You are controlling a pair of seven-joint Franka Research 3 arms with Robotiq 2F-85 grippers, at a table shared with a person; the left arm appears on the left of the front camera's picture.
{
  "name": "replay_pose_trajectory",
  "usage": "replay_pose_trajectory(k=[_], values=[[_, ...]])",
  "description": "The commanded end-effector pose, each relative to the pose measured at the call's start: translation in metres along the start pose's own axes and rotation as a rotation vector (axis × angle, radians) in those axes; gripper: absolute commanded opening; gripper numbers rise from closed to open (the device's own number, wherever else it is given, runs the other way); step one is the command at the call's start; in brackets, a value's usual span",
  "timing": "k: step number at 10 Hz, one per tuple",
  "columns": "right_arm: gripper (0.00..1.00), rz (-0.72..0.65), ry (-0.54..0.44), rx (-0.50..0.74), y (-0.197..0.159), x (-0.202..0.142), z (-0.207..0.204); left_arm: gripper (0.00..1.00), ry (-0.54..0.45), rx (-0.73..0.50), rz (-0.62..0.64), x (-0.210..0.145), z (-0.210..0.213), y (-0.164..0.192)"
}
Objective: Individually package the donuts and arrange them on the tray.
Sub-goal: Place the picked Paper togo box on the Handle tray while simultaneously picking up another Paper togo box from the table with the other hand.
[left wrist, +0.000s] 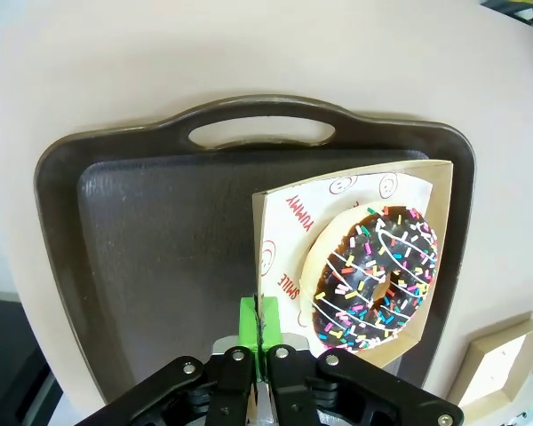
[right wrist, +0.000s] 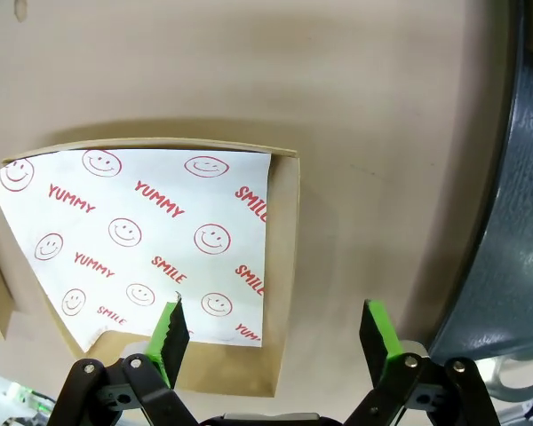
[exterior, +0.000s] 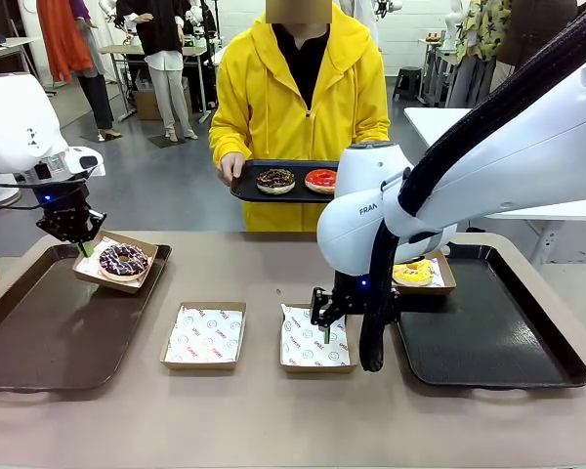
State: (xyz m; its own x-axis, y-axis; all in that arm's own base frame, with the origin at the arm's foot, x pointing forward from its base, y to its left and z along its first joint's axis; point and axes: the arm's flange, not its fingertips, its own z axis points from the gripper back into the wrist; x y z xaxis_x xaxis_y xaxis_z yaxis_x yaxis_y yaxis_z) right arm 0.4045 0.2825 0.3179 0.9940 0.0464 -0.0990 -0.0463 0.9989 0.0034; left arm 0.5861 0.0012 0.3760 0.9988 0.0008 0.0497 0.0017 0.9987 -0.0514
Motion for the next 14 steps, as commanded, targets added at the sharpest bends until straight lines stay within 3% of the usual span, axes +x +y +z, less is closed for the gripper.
replay_pose_trajectory(k=[1,4,5,6,7,8,10,11,12,14], values=[[1.00,-0.027,-0.002,0.029,-0.0036,-0.0019,-0.0068,0.01,0.010,-0.006,-0.006,0.0067,-0.0003,-0.0102],[1.00,-0.021,-0.007,0.047,-0.0061,-0.0006,-0.0086,0.01,0.023,-0.003,-0.010,0.0066,-0.0021,-0.0130],[1.00,-0.014,-0.005,0.057,-0.0072,-0.0010,-0.0087,0.21,0.028,-0.002,-0.009,0.0062,-0.0025,-0.0138],[0.41,-0.008,-0.005,0.063,-0.0079,-0.0006,-0.0092,0.60,0.034,-0.001,-0.016,0.0057,-0.0031,-0.0139],[0.41,-0.009,-0.001,0.069,-0.0083,-0.0003,-0.0094,0.81,0.036,-0.003,-0.018,0.0052,-0.0030,-0.0136],[0.00,-0.011,0.001,0.073,-0.0083,-0.0004,-0.0093,1.00,0.037,-0.004,-0.020,0.0047,-0.0027,-0.0138],[0.00,-0.016,0.000,0.077,-0.0079,-0.0003,-0.0087,1.00,0.035,-0.011,-0.024,0.0025,-0.0004,-0.0132],[0.12,-0.020,-0.001,0.080,-0.0076,-0.0002,-0.0083,0.91,0.034,-0.015,-0.025,0.0012,0.0015,-0.0125],[0.02,-0.023,-0.002,0.081,-0.0073,-0.0001,-0.0080,1.00,0.033,-0.017,-0.026,0.0002,0.0029,-0.0119],[0.00,-0.028,-0.001,0.082,-0.0070,0.0002,-0.0077,1.00,0.034,-0.023,-0.029,-0.0014,0.0037,-0.0113]])
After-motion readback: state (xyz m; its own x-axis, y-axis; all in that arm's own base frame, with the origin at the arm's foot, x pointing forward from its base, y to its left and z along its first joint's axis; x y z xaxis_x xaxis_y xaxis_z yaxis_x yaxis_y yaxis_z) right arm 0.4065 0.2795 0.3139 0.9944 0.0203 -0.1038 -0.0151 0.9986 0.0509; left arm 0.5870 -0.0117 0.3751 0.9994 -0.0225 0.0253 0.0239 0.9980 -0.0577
